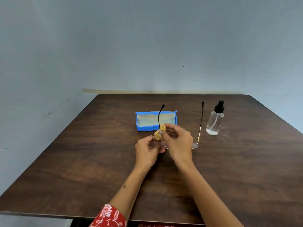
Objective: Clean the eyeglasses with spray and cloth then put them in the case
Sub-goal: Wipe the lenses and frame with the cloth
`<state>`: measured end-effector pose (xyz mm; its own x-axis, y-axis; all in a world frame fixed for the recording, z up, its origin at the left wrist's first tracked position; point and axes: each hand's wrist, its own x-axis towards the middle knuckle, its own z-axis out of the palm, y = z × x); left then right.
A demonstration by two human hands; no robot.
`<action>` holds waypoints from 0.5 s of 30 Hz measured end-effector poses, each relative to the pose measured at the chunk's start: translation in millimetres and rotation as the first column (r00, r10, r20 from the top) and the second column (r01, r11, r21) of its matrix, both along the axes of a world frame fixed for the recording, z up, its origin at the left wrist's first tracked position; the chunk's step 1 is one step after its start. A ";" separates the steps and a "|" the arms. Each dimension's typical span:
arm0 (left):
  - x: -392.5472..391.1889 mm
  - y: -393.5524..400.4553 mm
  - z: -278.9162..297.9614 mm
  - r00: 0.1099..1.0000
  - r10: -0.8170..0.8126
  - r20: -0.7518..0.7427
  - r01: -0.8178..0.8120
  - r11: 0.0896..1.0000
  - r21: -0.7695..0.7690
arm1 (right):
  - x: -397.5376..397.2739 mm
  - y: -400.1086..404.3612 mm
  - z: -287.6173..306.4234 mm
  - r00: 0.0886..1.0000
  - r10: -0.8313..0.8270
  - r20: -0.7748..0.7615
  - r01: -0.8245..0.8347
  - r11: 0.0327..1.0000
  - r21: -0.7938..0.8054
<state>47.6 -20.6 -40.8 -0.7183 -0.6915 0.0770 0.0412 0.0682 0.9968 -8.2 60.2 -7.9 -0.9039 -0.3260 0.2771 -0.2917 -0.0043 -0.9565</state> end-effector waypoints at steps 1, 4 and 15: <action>-0.5 -0.1 -0.3 1.000 0.004 0.008 -0.004 1.000 0.006 | -1.7 -1.0 2.7 0.999 -0.034 0.000 0.034 0.998 -0.052; -1.0 0.3 -0.5 1.000 0.006 0.014 -0.006 1.000 0.022 | -7.5 -3.2 6.6 0.999 -0.051 -0.019 0.051 0.998 -0.032; 0.5 2.2 1.4 1.000 -0.009 0.018 0.009 1.000 -0.002 | -9.6 -6.8 13.6 0.999 0.041 0.032 -0.039 0.997 -0.060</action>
